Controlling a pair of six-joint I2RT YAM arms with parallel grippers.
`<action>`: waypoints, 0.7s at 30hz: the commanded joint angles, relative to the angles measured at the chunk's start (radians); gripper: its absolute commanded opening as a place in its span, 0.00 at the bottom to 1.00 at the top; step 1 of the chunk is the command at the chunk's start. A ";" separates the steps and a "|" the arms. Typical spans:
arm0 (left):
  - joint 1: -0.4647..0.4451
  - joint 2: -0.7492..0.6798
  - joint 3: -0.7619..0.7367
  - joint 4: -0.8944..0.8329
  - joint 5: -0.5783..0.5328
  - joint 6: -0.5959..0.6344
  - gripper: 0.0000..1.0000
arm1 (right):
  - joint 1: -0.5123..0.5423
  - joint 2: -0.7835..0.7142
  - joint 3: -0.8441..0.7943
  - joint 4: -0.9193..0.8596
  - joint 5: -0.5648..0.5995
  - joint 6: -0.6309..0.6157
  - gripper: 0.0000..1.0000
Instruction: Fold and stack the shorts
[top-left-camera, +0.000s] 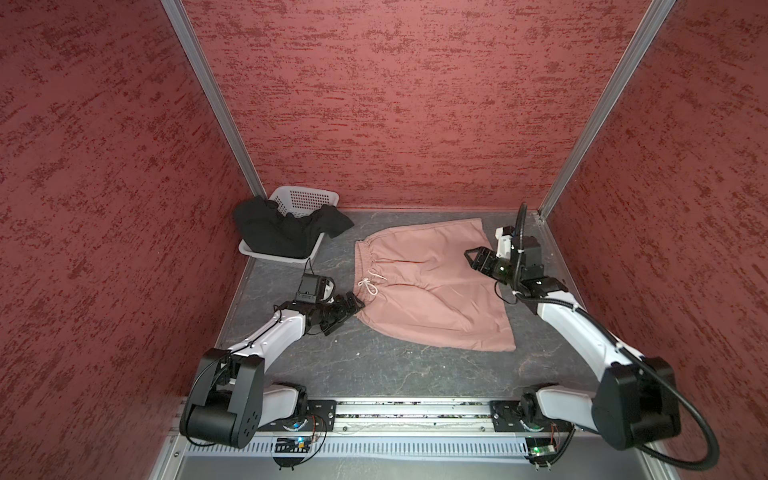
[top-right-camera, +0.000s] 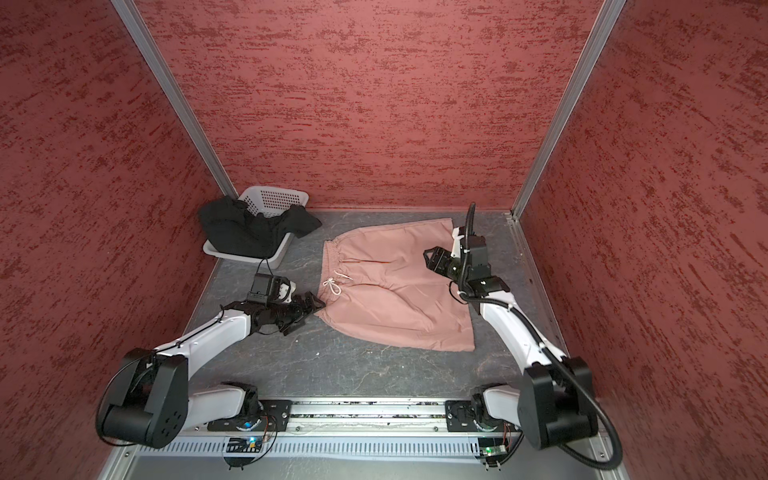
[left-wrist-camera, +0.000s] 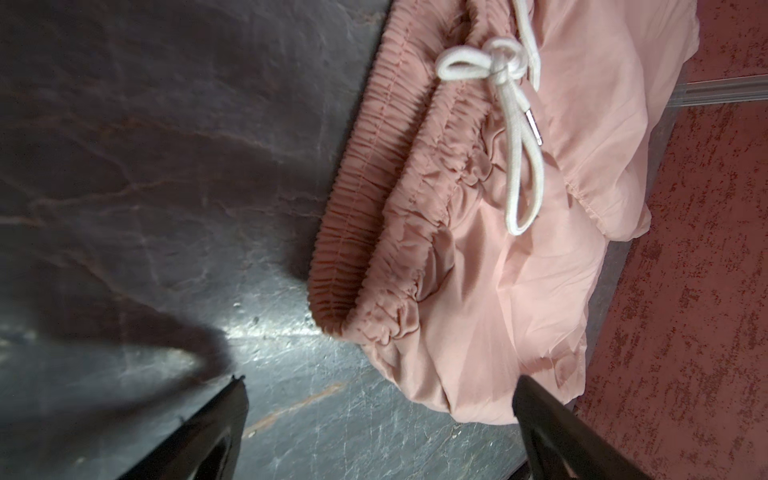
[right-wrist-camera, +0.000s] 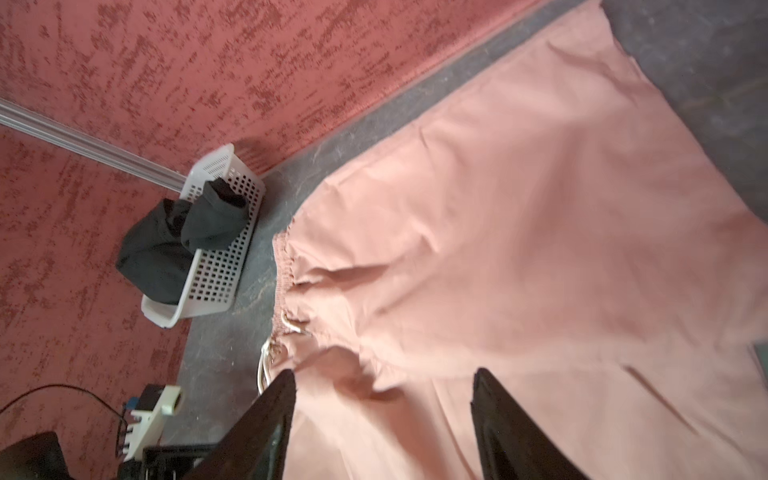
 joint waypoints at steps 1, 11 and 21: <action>0.004 -0.008 -0.042 0.083 0.007 -0.038 0.99 | 0.054 -0.105 -0.035 -0.165 0.117 -0.018 0.68; 0.152 -0.136 0.124 -0.147 -0.035 0.131 0.99 | 0.600 0.049 0.004 -0.191 0.258 -0.310 0.70; -0.270 -0.196 0.286 -0.443 -0.552 0.385 0.99 | 0.647 0.080 0.042 -0.212 0.310 -0.328 0.73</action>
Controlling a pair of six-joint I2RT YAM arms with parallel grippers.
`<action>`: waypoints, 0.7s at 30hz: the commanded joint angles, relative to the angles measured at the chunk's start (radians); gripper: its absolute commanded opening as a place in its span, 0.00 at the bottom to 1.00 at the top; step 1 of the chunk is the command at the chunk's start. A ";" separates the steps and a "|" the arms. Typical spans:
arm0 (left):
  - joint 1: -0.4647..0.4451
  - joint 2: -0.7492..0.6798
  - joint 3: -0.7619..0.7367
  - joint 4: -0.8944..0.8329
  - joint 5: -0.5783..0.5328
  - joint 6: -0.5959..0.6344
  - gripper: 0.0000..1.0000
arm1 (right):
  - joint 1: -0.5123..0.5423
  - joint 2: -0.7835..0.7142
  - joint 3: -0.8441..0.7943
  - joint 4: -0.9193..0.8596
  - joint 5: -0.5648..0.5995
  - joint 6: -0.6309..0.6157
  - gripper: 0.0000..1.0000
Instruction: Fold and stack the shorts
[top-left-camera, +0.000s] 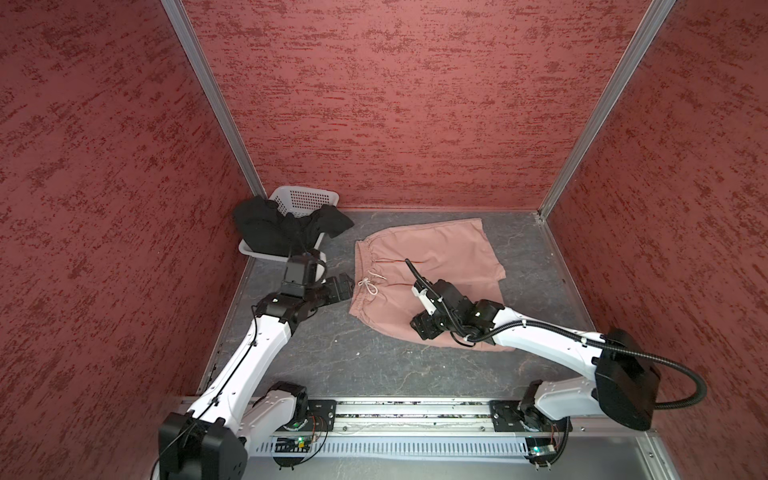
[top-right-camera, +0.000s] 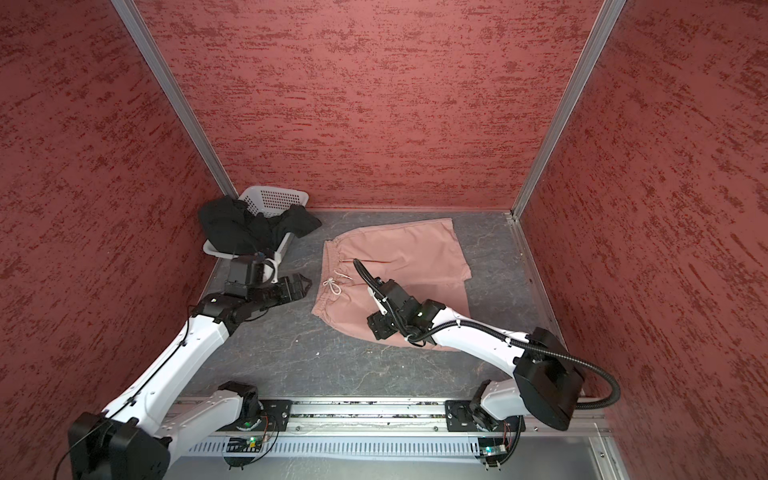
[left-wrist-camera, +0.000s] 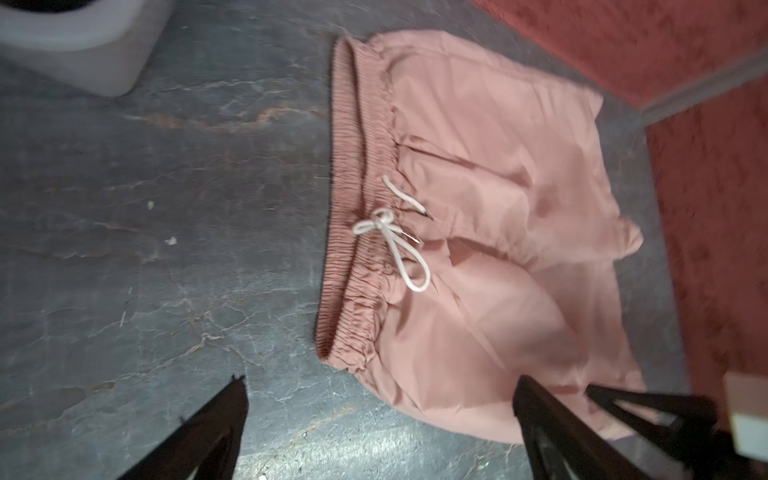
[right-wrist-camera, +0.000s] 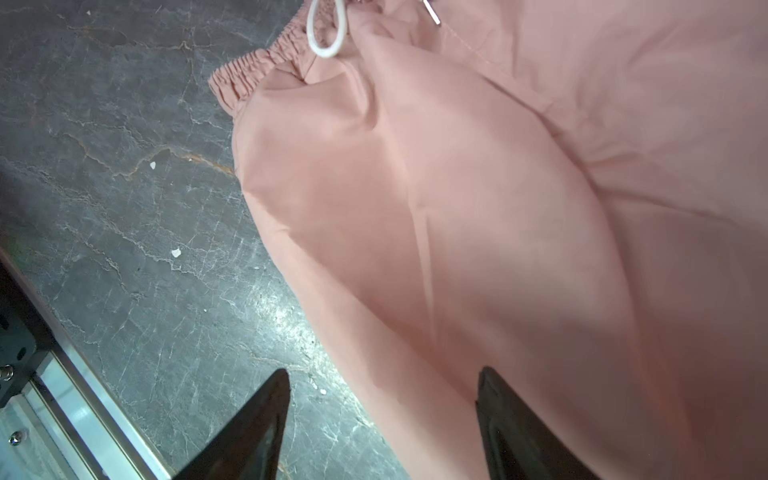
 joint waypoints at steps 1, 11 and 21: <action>-0.179 0.065 0.032 -0.161 -0.260 0.094 0.99 | -0.038 -0.113 -0.013 0.005 0.036 0.005 0.73; -0.553 0.528 0.302 -0.414 -0.530 0.268 0.99 | -0.252 -0.424 -0.186 0.095 -0.157 0.140 0.73; -0.396 0.558 0.340 -0.358 -0.355 -0.003 1.00 | -0.311 -0.487 -0.209 0.025 -0.147 0.112 0.73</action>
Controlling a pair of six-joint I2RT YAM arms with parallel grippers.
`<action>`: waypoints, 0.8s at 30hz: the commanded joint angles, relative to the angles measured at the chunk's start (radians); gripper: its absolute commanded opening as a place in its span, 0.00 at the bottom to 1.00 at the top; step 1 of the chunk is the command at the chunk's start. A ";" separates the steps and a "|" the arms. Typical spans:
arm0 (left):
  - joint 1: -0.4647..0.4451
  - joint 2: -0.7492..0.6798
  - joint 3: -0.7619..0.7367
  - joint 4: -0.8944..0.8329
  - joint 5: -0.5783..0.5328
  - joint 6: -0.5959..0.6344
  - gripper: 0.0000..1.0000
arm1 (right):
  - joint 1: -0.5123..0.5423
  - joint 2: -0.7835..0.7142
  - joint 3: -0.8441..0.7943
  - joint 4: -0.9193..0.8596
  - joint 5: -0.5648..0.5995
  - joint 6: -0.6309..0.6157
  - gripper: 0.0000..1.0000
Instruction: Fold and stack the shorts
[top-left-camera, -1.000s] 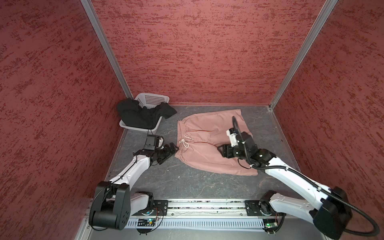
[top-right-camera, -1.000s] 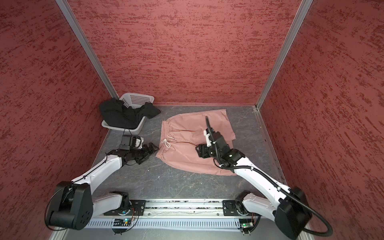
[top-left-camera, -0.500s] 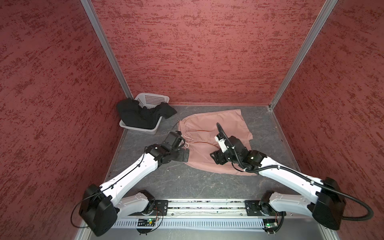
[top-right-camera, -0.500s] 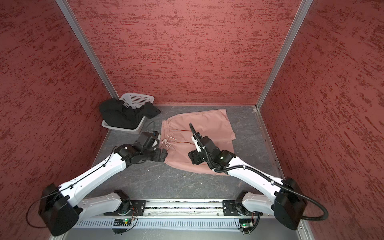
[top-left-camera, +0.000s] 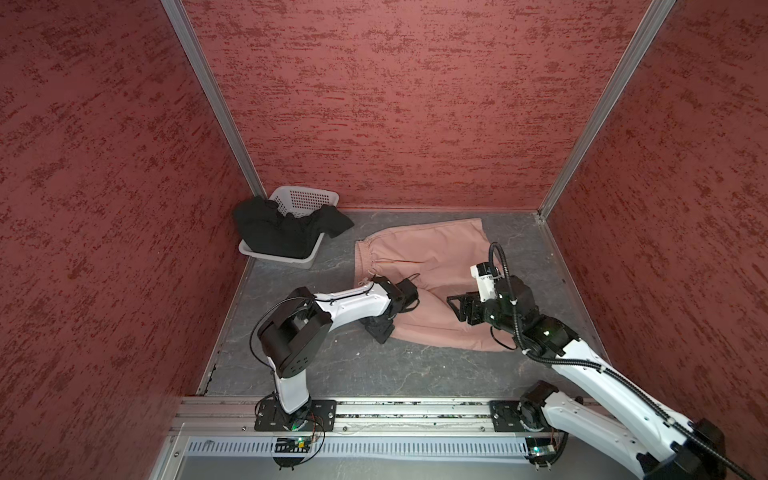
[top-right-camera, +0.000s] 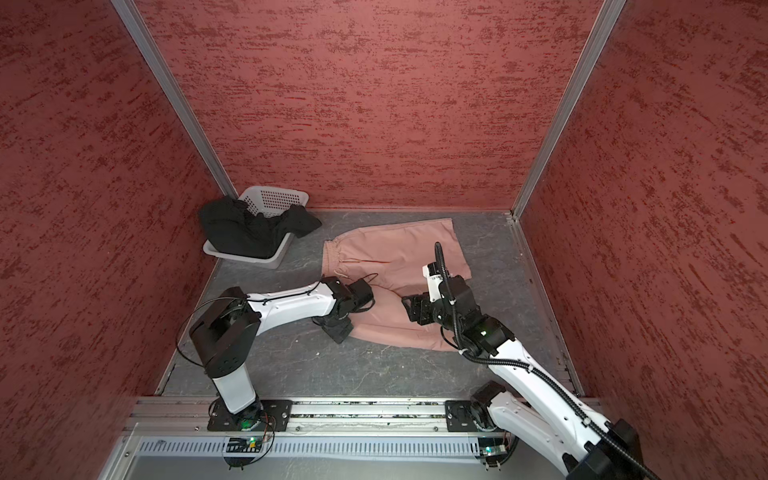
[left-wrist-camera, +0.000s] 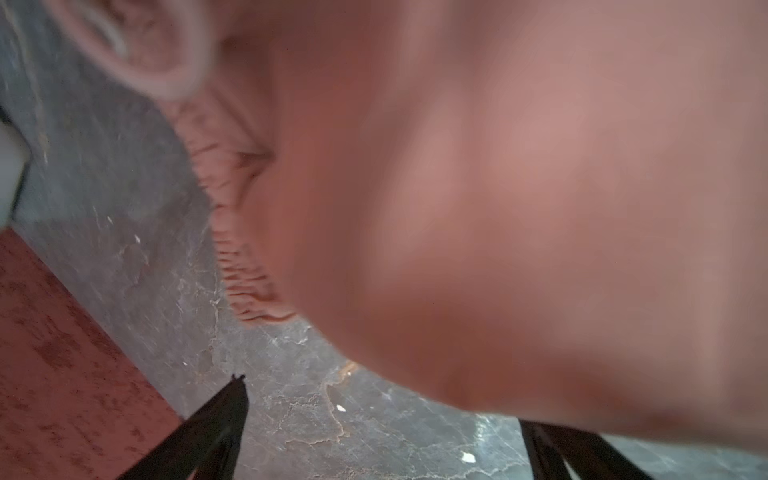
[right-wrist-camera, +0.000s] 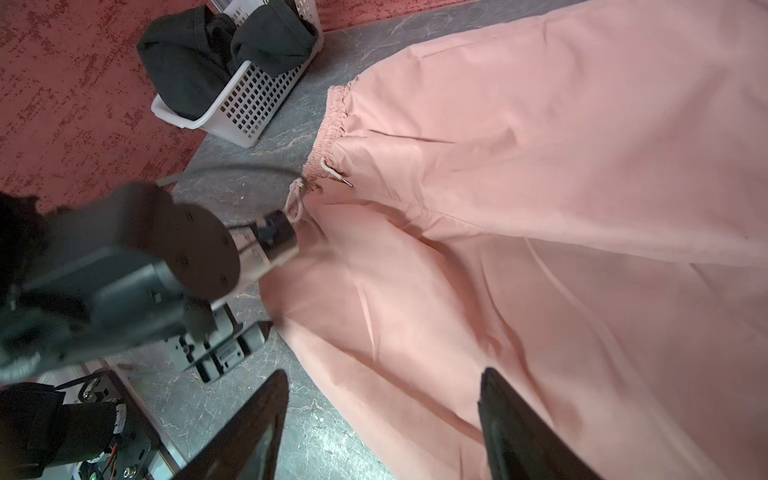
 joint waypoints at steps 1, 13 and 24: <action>0.083 -0.218 -0.035 0.098 0.181 -0.210 0.99 | -0.013 -0.007 -0.004 -0.023 -0.016 -0.012 0.73; 0.396 -0.717 -0.676 0.698 0.617 -0.755 0.99 | -0.022 0.031 0.006 -0.120 0.011 0.129 0.72; 0.484 -0.704 -0.808 0.989 0.659 -0.902 0.99 | -0.022 0.034 0.030 -0.430 0.140 0.362 0.70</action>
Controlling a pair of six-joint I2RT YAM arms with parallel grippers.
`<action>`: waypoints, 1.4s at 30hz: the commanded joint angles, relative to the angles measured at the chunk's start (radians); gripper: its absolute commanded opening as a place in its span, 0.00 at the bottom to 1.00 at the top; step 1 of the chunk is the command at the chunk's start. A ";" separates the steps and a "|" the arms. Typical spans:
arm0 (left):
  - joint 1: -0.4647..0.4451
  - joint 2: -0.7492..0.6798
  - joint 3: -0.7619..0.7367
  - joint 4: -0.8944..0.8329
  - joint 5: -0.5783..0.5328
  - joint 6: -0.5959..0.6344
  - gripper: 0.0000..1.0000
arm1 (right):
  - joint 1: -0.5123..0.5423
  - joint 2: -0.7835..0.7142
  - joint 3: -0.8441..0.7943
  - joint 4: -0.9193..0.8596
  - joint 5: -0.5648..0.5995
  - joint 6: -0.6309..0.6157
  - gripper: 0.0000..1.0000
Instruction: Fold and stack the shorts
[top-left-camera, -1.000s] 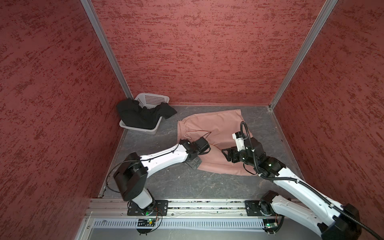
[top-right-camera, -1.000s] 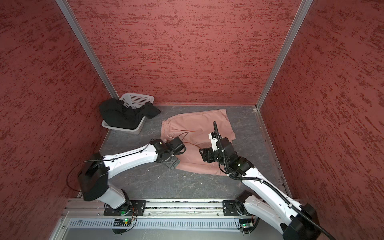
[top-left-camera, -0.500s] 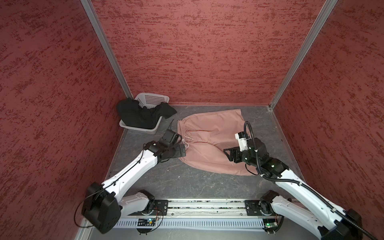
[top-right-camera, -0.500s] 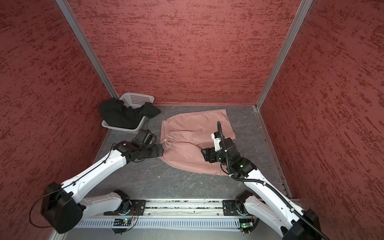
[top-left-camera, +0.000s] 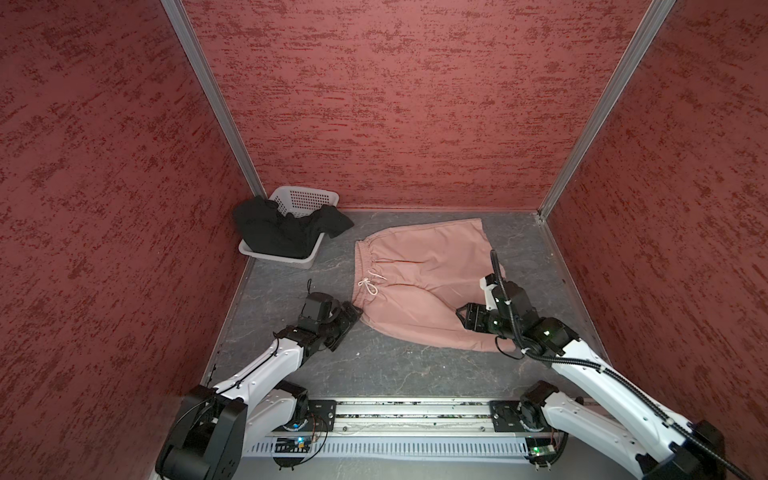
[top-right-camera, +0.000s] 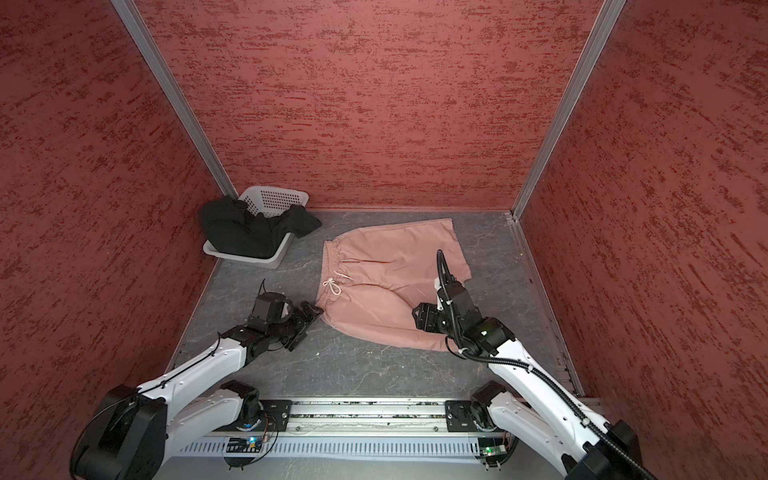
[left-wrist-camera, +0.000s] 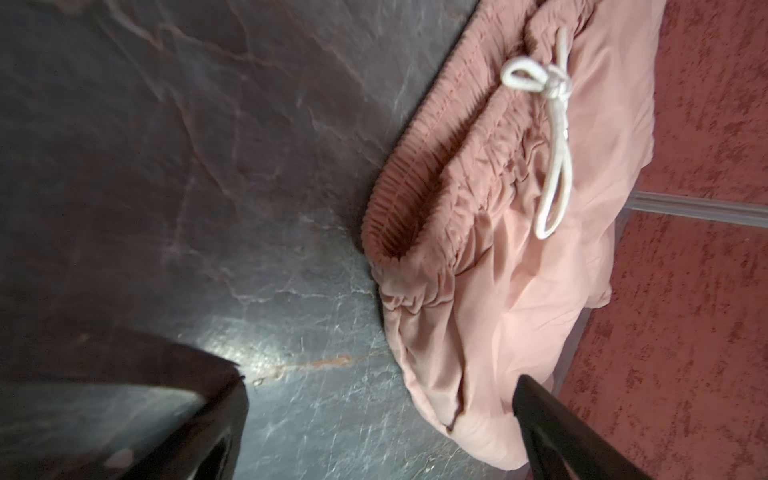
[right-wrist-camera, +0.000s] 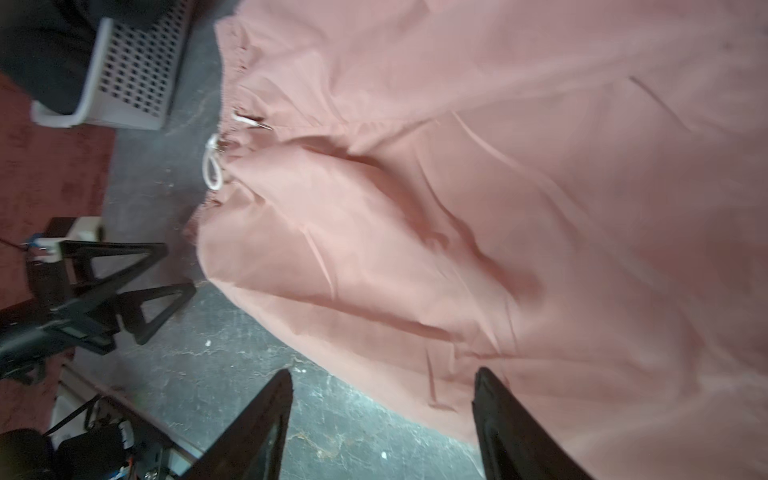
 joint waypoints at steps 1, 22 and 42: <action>0.007 0.003 0.014 0.096 0.013 -0.040 0.99 | -0.007 0.022 0.044 -0.190 0.073 0.118 0.70; 0.043 0.270 0.030 0.395 0.056 0.015 0.50 | -0.017 -0.049 0.077 -0.499 0.244 0.432 0.77; 0.119 0.294 0.022 0.418 0.200 0.074 0.01 | -0.052 -0.304 -0.241 -0.331 0.254 0.873 0.74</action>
